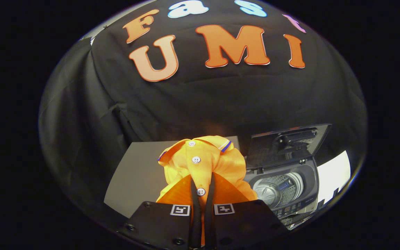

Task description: Put the clothes into the washing machine and then close the washing machine lid.

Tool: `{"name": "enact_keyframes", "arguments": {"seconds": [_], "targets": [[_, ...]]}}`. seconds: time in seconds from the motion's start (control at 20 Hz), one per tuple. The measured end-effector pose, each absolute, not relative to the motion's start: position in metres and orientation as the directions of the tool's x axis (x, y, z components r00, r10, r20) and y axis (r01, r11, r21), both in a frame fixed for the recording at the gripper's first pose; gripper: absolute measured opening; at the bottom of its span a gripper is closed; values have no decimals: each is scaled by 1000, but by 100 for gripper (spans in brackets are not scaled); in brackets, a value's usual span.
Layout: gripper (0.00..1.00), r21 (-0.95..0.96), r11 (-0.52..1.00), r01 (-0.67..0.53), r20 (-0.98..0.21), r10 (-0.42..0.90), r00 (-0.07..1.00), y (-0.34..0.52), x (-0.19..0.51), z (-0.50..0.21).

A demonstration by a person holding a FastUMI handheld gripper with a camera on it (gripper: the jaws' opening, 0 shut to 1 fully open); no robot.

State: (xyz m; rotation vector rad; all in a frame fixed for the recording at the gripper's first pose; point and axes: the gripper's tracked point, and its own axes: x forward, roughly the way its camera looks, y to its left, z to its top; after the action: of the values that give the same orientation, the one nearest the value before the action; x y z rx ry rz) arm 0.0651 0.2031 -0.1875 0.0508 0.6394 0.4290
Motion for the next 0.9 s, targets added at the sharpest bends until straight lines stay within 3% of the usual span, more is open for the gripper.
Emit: {"name": "enact_keyframes", "arguments": {"seconds": [0.45, 0.9], "targets": [[12, 158, 944, -290, -528, 329, 783, 57, 109, -179], [12, 171, 956, -237, -586, 292, 756, -35, 141, -246]]}}
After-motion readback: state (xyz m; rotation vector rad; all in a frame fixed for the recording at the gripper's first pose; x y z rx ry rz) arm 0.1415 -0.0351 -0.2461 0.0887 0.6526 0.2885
